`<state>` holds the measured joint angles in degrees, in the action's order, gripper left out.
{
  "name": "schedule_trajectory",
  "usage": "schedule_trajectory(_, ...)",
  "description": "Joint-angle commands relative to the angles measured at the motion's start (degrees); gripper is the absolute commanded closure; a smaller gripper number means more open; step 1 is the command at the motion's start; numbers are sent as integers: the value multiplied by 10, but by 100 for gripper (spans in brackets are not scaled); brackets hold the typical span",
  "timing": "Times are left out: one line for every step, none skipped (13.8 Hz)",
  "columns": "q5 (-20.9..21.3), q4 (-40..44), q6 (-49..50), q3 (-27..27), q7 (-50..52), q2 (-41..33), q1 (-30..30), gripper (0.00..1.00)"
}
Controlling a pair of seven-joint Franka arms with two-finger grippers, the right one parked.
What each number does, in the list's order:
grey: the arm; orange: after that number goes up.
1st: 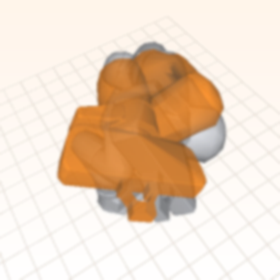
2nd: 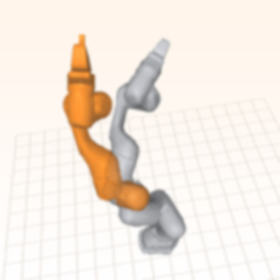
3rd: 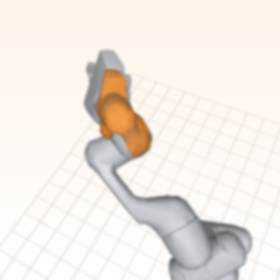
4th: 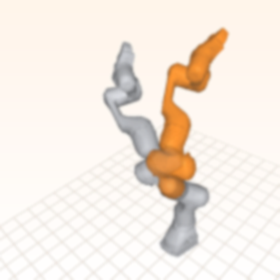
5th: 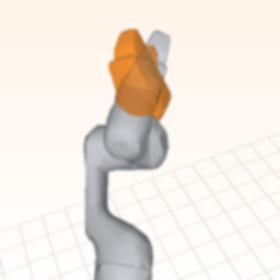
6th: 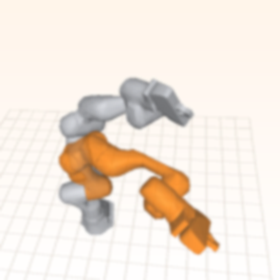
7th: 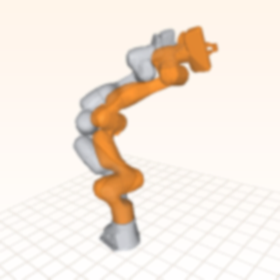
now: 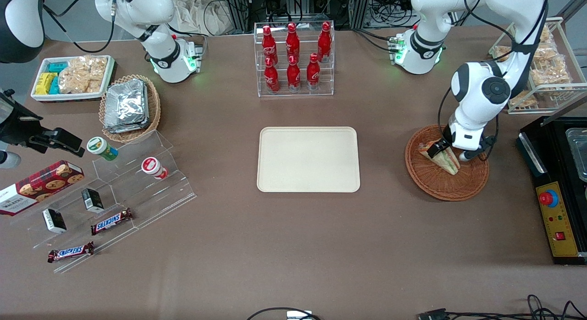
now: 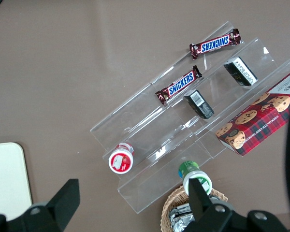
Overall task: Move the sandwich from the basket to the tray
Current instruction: 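Lower the left gripper and close it on the sandwich wedge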
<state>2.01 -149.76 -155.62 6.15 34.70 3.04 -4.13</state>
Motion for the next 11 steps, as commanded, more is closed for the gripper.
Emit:
schedule_trajectory(5, -10, -21, 2, 13, 1, 0, 24)
schedule_trajectory(5, -11, -21, 2, 13, 0, -1, 47)
schedule_trajectory(5, -11, -21, 2, 13, 0, -1, 65)
schedule_trajectory(5, -10, -21, 2, 13, 0, -1, 74)
schedule_trajectory(5, -10, -21, 2, 13, 0, -1, 80)
schedule_trajectory(5, -9, -17, 2, 13, -5, -2, 84)
schedule_trajectory(5, -4, -13, 3, 13, -11, -2, 85)
schedule_trajectory(5, -2, 3, 3, 17, -26, -2, 85)
schedule_trajectory(6, 6, 34, 4, 11, -42, 0, 85)
schedule_trajectory(6, 15, 64, 4, 3, -59, 1, 86)
schedule_trajectory(6, 25, 86, 4, -13, -74, 2, 86)
